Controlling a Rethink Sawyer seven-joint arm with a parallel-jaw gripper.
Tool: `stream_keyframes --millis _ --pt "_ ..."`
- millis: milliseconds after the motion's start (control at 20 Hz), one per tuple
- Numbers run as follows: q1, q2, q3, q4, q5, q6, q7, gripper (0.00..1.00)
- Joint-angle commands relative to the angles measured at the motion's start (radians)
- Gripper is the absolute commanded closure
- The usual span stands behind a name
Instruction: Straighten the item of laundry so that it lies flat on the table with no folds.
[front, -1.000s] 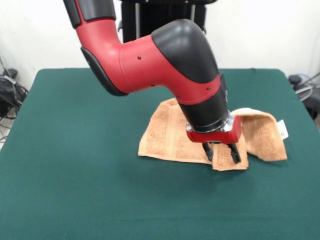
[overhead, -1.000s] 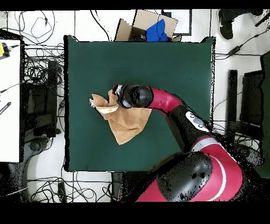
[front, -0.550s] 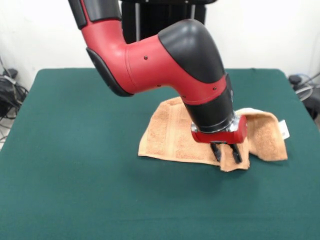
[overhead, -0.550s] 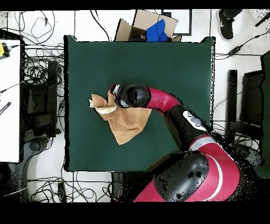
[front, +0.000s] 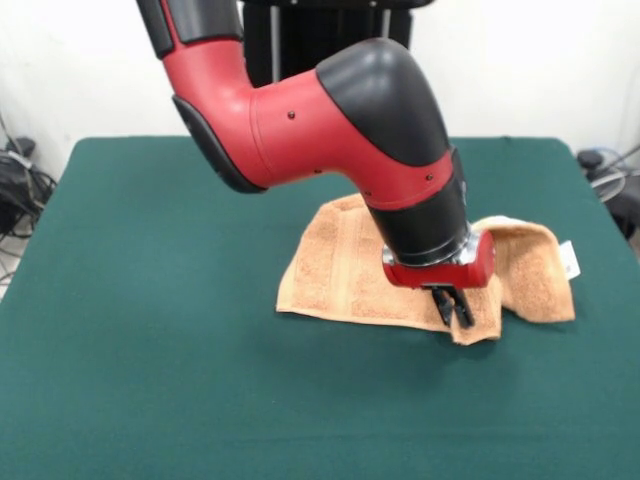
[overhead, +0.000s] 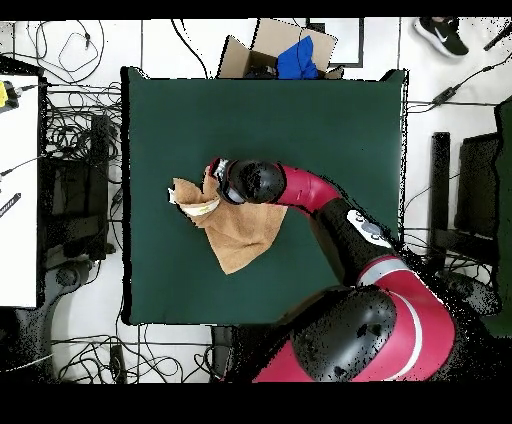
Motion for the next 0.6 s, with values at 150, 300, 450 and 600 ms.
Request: stream_keyframes --millis 150,300,450,600 --pt "0.013 0.003 0.006 0.036 0.053 -0.039 0.129 1.0" --pt "0.011 -0.031 -0.002 0.042 0.056 0.001 0.122 1.0" --pt "0.006 -0.086 -0.013 0.048 0.07 0.065 0.116 1.0" --pt "0.001 -0.125 -0.031 0.065 0.077 0.095 0.115 1.0"
